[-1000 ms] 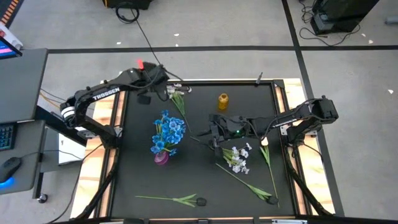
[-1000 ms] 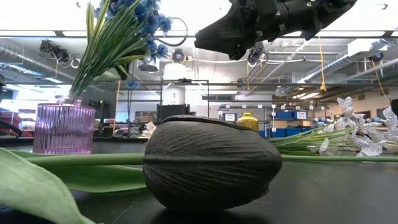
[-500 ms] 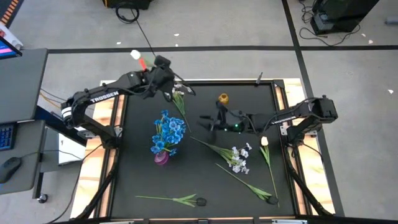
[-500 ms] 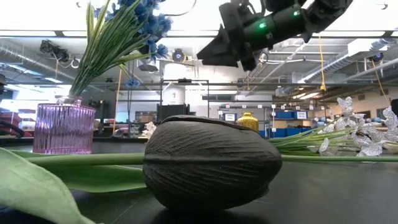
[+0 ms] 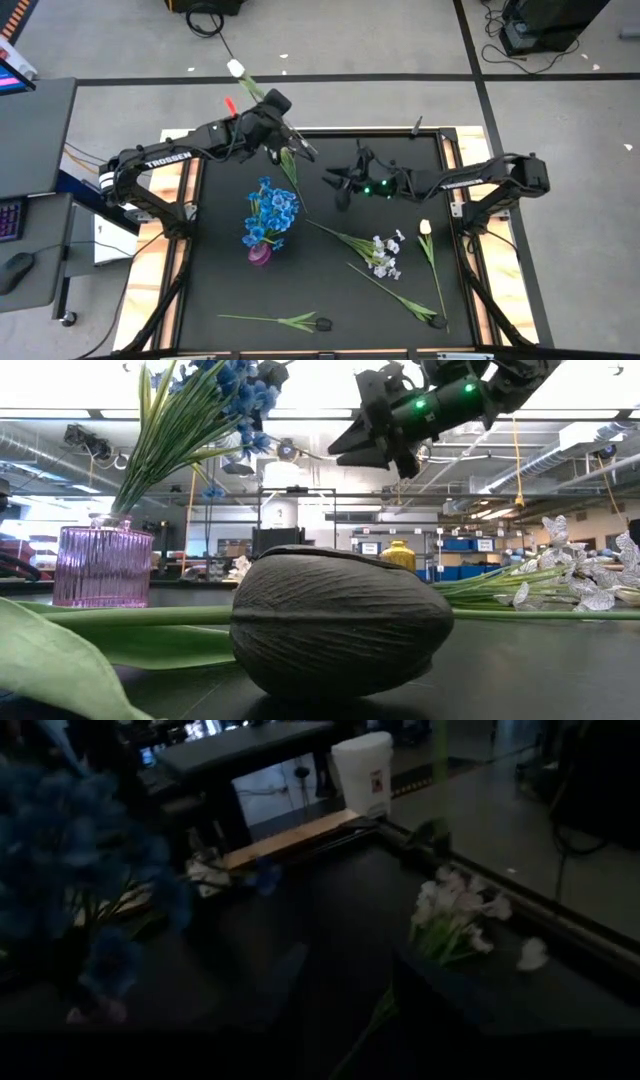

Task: Sort flowers into vase by color
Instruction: Put the left white tulip into the yellow vase

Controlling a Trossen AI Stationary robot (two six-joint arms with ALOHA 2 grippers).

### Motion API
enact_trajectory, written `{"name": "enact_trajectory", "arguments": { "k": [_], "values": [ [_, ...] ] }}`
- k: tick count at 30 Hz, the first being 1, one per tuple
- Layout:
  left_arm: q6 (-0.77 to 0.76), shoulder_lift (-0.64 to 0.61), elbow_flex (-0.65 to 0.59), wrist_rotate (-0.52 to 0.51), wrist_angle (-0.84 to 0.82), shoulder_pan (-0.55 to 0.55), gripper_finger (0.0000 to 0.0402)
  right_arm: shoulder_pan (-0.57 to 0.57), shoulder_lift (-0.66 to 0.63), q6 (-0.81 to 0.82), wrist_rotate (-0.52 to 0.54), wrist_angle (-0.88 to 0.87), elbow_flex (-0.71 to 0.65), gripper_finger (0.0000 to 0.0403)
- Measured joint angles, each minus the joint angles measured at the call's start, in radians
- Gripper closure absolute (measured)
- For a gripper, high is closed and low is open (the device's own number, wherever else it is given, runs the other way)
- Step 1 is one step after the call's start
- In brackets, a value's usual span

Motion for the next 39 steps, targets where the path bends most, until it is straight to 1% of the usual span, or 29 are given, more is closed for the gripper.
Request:
{"name": "enact_trajectory", "arguments": {
  "k": [5,10,14,18,24,26,34,37,39],
  "values": [
    [0.077,0.0,0.0,0.001,0.085,-0.034,0.0395,-0.041,-0.094,-0.011,0.001,-0.038,0.0,0.025],
    [0.131,0.0,0.0,0.069,0.175,-0.087,0.0395,-0.074,-0.169,-0.055,-0.001,-0.013,0.0,0.025],
    [0.167,0.0,0.0,0.104,0.182,-0.132,0.0395,-0.099,-0.212,-0.055,-0.012,-0.009,0.0,0.025],
    [0.2,0.0,0.0,0.144,0.195,-0.195,0.0395,-0.126,-0.236,-0.011,-0.087,0.003,0.0,0.025],
    [0.225,0.0,0.0,0.292,0.233,-0.287,0.0395,-0.163,-0.241,0.073,-0.274,0.092,0.0,0.025],
    [0.226,0.0,0.0,0.33,0.231,-0.311,0.0395,-0.171,-0.241,0.098,-0.317,0.119,0.0,0.025],
    [0.232,0.009,0.0,0.376,0.245,-0.356,0.0395,-0.185,-0.226,0.231,-0.438,0.213,0.0,0.025],
    [0.231,0.009,0.0,0.406,0.257,-0.358,0.0395,-0.184,-0.214,0.272,-0.465,0.235,0.0,0.025],
    [0.232,0.009,0.0,0.408,0.269,-0.358,0.0395,-0.18,-0.206,0.285,-0.474,0.238,0.0,0.025]
  ]
}}
